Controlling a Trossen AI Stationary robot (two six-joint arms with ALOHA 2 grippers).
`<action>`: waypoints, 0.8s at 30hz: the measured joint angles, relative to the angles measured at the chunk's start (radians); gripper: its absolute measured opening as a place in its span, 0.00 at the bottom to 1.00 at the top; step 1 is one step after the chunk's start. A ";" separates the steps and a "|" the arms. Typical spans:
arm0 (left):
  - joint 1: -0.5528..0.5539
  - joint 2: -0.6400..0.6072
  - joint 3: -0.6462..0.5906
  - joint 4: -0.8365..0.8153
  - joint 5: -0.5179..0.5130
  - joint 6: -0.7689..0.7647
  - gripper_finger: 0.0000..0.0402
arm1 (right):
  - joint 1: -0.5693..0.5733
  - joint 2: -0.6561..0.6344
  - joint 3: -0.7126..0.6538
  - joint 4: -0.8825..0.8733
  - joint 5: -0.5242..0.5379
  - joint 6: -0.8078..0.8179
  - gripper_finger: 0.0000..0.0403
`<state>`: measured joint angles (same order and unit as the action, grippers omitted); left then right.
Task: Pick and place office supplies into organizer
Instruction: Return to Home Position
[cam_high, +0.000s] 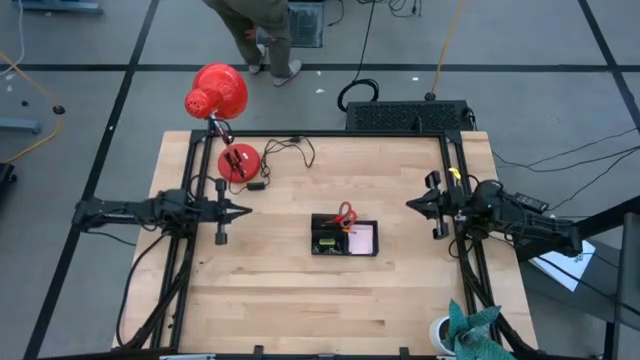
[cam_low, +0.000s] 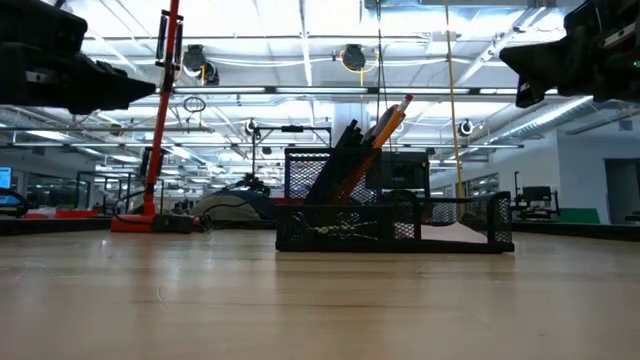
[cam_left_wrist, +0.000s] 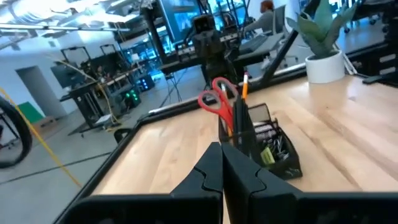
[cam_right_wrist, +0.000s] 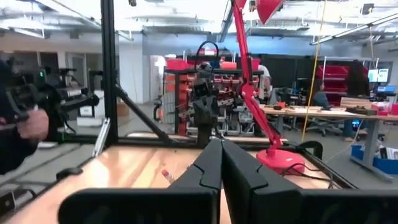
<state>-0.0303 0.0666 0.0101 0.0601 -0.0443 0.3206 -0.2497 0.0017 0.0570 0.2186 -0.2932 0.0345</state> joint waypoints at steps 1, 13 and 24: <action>0.000 -0.021 0.000 -0.026 0.001 -0.004 0.00 | 0.000 0.000 0.000 -0.011 0.000 -0.012 0.00; -0.025 -0.065 0.010 -0.043 0.081 -0.016 0.00 | 0.000 0.000 0.000 -0.074 -0.054 0.005 0.00; -0.083 -0.065 0.010 -0.033 0.029 -0.052 0.00 | 0.043 0.001 -0.043 -0.051 -0.034 0.058 0.00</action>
<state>-0.1136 0.0017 0.0200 0.0271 -0.0148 0.2691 -0.2068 0.0025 0.0143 0.1680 -0.3275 0.0924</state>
